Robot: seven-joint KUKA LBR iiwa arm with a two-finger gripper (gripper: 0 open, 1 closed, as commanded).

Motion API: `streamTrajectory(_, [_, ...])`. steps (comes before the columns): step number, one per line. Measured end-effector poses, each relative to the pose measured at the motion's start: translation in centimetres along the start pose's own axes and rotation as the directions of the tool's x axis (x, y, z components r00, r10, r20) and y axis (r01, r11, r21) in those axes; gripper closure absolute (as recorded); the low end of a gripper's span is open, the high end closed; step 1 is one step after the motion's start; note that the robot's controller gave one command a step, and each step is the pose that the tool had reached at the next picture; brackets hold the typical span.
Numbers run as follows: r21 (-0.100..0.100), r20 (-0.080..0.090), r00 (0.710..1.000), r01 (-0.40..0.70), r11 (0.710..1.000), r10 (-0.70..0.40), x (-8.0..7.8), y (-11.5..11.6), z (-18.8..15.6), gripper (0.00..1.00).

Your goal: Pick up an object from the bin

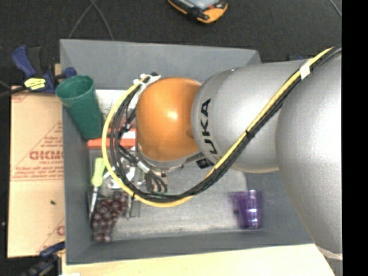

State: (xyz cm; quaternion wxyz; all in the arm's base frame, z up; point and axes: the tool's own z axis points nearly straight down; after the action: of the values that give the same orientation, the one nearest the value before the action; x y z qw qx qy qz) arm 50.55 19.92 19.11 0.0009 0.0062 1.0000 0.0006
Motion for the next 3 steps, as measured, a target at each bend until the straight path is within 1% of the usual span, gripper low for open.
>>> streamTrajectory(1, [0.000,0.000,1.000,0.000,1.000,0.000,0.0,0.0,0.0,0.00])
streamTrajectory(2, [-0.001,0.003,0.997,-0.082,0.997,0.082,-3.7,2.0,-0.4,0.00])
streamTrajectory(3, [0.000,0.002,0.987,0.163,0.987,-0.163,2.9,1.5,2.9,0.00])
